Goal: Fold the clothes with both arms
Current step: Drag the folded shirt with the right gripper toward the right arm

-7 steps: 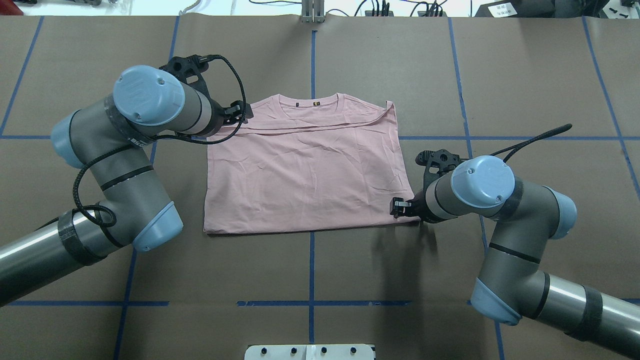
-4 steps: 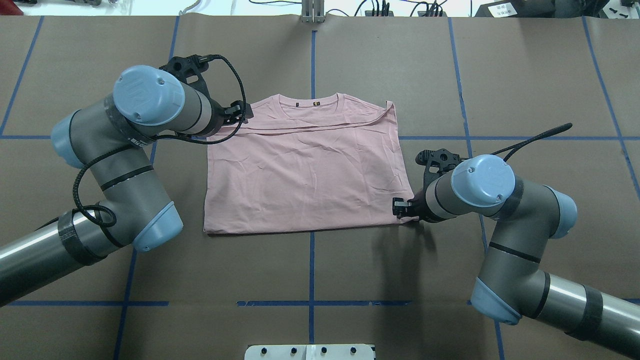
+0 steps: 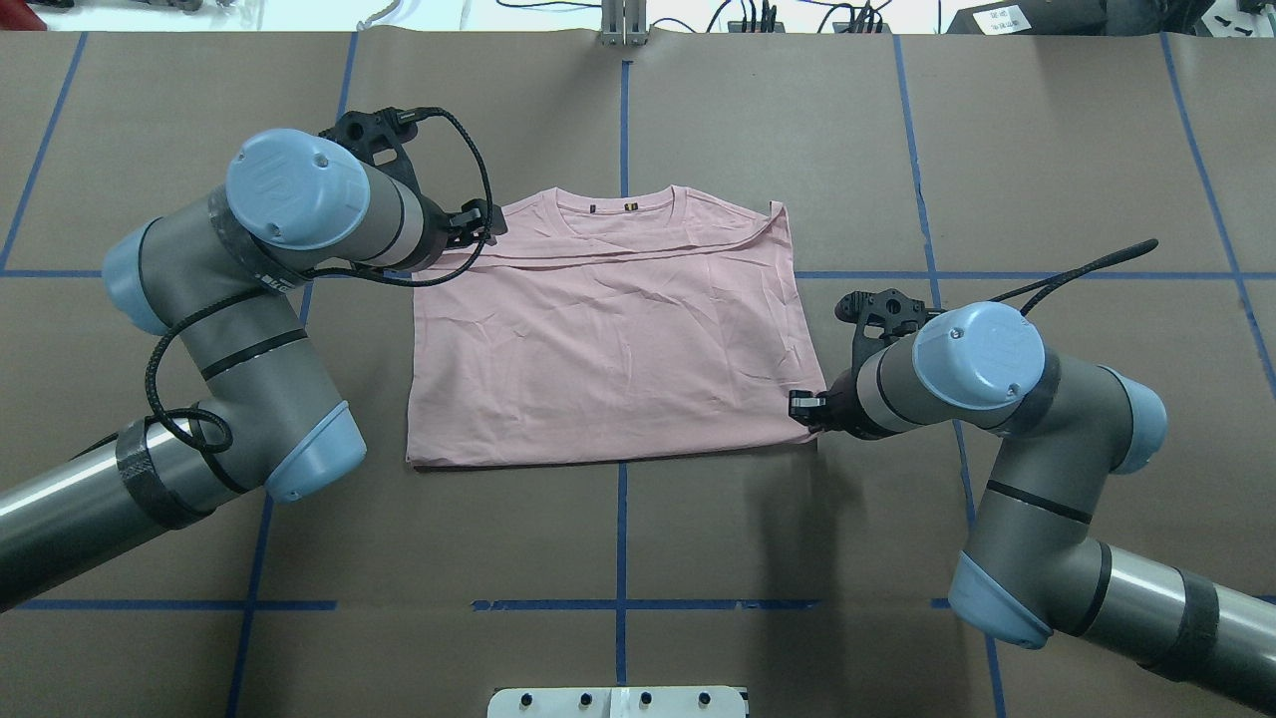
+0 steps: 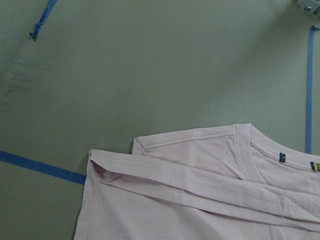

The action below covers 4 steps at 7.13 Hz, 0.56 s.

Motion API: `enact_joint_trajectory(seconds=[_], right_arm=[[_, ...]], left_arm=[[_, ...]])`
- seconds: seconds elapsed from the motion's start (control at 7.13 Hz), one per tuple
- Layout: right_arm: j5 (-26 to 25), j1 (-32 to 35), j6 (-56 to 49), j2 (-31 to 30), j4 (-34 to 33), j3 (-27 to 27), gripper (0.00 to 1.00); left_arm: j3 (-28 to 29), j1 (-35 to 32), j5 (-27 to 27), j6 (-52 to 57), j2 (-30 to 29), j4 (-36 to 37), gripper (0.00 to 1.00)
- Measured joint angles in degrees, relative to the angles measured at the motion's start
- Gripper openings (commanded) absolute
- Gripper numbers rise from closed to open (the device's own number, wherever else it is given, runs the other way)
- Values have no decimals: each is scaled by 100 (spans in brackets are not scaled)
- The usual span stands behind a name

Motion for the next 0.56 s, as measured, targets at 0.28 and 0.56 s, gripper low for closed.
enact_joint_trajectory(seconds=[0.28,0.56], right_arm=[[0,-17,39,-425,0,449,0],[0,-254,123,-1186,1,1139,0]], left_arm=[[-44,0,0,-14,4,0,100],[-87,20,0,-93,3,0,100]])
